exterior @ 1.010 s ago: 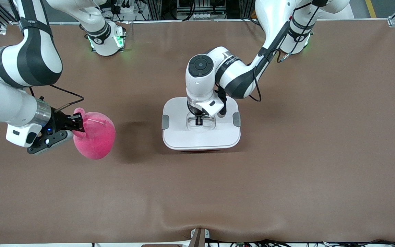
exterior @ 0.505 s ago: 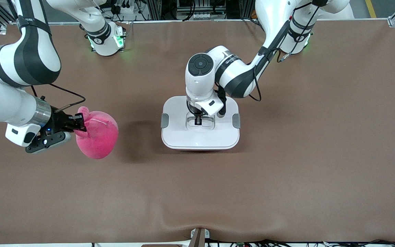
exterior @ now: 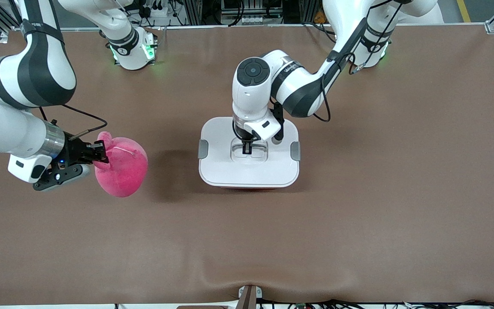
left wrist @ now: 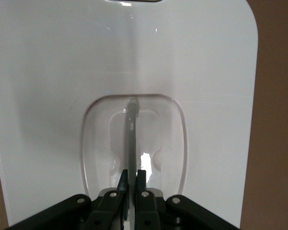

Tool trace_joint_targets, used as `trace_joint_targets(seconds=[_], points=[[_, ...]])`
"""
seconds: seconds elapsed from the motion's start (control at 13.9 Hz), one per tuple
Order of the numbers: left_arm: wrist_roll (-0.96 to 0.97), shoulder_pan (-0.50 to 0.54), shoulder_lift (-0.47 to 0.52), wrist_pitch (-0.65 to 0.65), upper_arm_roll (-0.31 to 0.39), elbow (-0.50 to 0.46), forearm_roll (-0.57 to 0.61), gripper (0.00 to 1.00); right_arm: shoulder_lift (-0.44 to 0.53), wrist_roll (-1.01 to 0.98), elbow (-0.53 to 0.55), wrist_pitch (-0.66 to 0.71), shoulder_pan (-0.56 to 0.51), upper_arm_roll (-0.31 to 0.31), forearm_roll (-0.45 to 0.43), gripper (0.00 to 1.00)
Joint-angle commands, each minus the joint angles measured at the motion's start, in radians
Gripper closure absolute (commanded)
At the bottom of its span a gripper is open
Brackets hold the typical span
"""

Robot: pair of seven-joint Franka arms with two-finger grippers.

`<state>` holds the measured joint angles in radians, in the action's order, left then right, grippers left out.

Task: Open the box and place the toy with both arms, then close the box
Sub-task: 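Lift the lid off with the left gripper while the right gripper lifts the plush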

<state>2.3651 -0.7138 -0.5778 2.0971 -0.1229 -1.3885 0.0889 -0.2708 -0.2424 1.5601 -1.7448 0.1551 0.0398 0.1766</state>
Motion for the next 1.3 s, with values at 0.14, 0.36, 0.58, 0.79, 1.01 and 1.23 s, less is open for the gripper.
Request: trace_joint_targets(seconds=[0.14, 0.36, 0.58, 0.79, 1.01, 1.23], points=[[-0.079, 0.059, 0.099, -0.026, 0.005, -0.010, 0.019, 1.00, 0.007, 0.109, -0.040, 0.019, 0.030, -0.001, 0.047, 1.00], [-0.217, 0.143, 0.148, -0.071, 0.003, -0.009, 0.006, 1.00, 0.005, 0.156, -0.052, 0.022, 0.055, -0.001, 0.166, 1.00], [-0.308, 0.256, 0.187, -0.091, 0.000, -0.012, -0.036, 1.00, -0.002, 0.248, -0.054, 0.028, 0.112, 0.000, 0.279, 1.00], [-0.400, 0.338, 0.191, -0.091, -0.001, -0.009, -0.047, 1.00, -0.040, 0.414, -0.107, 0.021, 0.197, 0.000, 0.285, 1.00], [-0.501, 0.402, 0.197, -0.114, -0.001, -0.012, -0.073, 1.00, -0.114, 0.544, -0.193, 0.019, 0.306, 0.000, 0.284, 1.00], [-0.591, 0.474, 0.199, -0.118, -0.001, -0.012, -0.121, 1.00, -0.192, 0.638, -0.279, -0.034, 0.368, 0.000, 0.284, 1.00]])
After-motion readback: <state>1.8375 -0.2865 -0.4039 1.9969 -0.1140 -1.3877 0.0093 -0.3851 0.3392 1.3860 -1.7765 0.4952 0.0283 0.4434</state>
